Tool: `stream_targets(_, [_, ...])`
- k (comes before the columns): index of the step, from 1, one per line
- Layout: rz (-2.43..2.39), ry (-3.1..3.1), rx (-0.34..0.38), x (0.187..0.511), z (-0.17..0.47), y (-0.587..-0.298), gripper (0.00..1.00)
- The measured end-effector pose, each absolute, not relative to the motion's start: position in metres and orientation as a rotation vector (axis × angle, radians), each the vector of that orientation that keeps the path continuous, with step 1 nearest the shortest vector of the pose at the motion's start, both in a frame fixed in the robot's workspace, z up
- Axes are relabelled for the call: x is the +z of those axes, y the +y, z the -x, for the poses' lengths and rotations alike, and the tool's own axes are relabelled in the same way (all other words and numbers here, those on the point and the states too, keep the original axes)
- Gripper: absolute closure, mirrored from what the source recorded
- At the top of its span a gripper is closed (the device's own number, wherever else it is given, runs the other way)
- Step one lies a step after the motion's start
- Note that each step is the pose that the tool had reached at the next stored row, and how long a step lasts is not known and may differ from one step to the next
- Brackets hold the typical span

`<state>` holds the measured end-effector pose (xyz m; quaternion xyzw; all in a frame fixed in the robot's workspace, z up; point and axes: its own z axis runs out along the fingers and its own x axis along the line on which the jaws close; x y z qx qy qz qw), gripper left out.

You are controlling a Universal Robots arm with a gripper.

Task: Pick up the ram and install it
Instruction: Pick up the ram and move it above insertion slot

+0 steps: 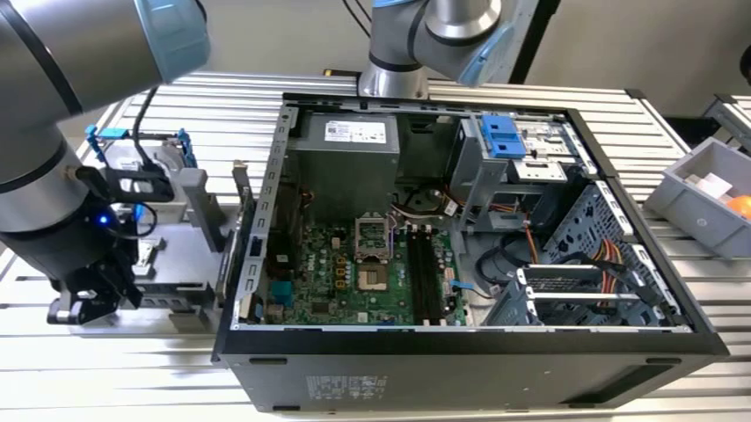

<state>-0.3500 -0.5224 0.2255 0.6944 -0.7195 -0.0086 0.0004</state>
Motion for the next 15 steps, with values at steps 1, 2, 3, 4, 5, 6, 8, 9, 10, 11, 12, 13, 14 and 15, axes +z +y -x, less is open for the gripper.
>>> stream_targets(1, [-2.181,-2.26,-0.027,0.2261,0.35,-0.5224,1.0])
stream_targets(2, [-2.181,-2.26,-0.027,0.2268,0.35,-0.5224,1.0])
stream_targets(3, [-2.181,-2.26,-0.027,0.2275,0.35,-0.5223,1.0])
stream_targets(4, [-2.181,-2.26,-0.027,0.228,0.35,-0.5223,1.0])
stream_targets(5, [-2.181,-2.26,-0.027,0.2284,0.35,-0.5223,1.0])
stream_targets(6, [-2.181,-2.26,-0.027,0.229,0.35,-0.5223,1.0])
stream_targets(8, [-2.181,-2.26,-0.027,0.2302,0.35,-0.5224,1.0])
stream_targets(9, [-2.181,-2.26,-0.027,0.2309,0.35,-0.5224,1.0])
stream_targets(10, [-2.181,-2.26,-0.027,0.2316,0.35,-0.5224,1.0])
stream_targets(11, [-2.181,-2.26,-0.027,0.2323,0.35,-0.5223,1.0])
stream_targets(12, [-2.181,-2.26,-0.027,0.2331,0.35,-0.5223,1.0])
stream_targets(13, [-2.181,-2.26,-0.027,0.2339,0.35,-0.5223,1.0])
stream_targets(14, [-2.181,-2.26,-0.027,0.2347,0.35,-0.5224,1.0])
stream_targets(15, [-2.181,-2.26,-0.027,0.2356,0.35,-0.5224,1.0])
